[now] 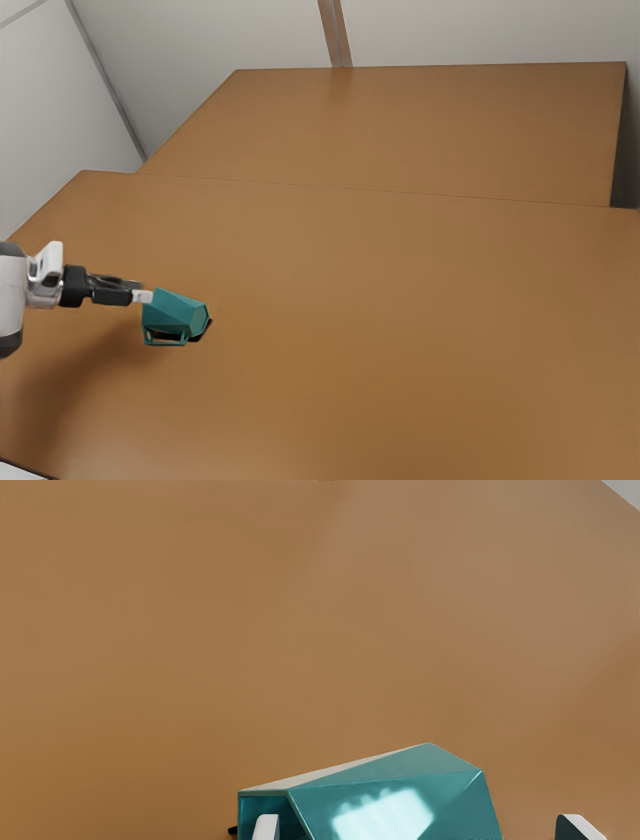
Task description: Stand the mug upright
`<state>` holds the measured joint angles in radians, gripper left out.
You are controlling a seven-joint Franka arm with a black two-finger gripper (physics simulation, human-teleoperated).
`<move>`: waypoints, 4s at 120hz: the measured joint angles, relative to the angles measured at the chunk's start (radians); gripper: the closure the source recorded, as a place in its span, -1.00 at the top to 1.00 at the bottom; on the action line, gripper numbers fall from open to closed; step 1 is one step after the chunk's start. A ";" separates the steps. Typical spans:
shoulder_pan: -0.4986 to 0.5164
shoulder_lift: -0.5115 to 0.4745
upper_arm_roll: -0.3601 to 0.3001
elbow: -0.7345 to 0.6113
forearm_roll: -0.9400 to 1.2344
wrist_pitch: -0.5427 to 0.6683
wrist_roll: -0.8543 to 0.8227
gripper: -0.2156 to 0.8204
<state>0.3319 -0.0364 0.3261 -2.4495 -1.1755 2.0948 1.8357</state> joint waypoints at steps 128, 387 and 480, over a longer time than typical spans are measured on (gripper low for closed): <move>0.031 0.083 -0.037 -0.047 -0.030 0.045 0.553 0.39; -0.298 -0.124 -0.251 0.124 1.335 0.100 -1.059 -0.93; -0.445 -0.046 -0.256 0.130 1.313 0.164 -1.694 -0.93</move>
<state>-0.1131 -0.0824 0.0705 -2.3198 0.1380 2.2592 0.1422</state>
